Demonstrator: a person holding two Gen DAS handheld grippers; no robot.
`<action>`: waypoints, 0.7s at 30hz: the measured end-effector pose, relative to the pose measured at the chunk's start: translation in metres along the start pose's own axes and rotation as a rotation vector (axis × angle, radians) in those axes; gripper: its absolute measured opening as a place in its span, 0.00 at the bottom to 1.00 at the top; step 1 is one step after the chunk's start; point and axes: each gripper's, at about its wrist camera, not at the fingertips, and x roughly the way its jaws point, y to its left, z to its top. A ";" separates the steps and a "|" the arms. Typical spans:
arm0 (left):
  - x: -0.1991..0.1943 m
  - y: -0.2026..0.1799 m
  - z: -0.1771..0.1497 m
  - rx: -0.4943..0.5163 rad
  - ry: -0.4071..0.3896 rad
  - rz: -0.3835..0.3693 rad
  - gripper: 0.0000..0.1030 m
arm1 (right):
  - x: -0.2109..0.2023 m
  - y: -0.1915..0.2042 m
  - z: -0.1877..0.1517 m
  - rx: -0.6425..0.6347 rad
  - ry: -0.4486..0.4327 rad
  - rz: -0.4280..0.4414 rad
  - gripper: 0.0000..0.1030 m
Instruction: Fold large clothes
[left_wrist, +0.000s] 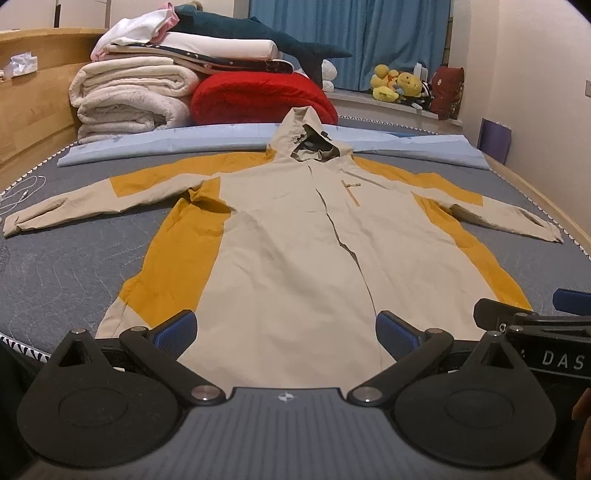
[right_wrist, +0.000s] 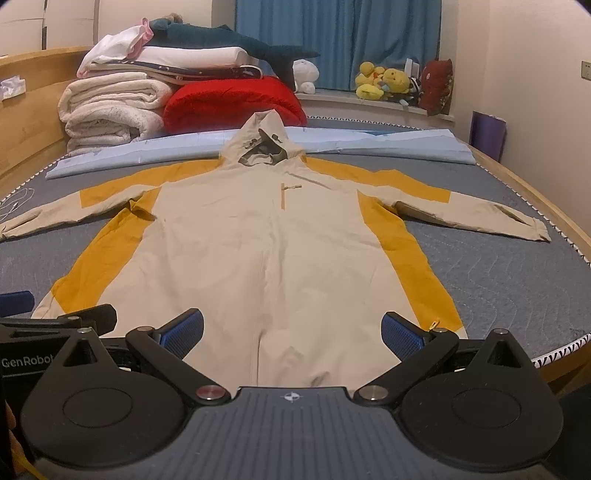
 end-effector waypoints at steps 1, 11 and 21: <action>0.001 0.000 0.000 -0.002 0.003 -0.002 1.00 | 0.000 0.000 0.000 -0.001 0.000 0.000 0.98; 0.000 0.001 0.000 -0.008 0.026 -0.014 0.98 | 0.002 0.001 -0.001 -0.004 0.002 0.003 0.98; -0.001 0.000 0.001 -0.004 0.022 -0.016 0.97 | 0.002 0.002 -0.002 -0.006 0.000 0.005 0.98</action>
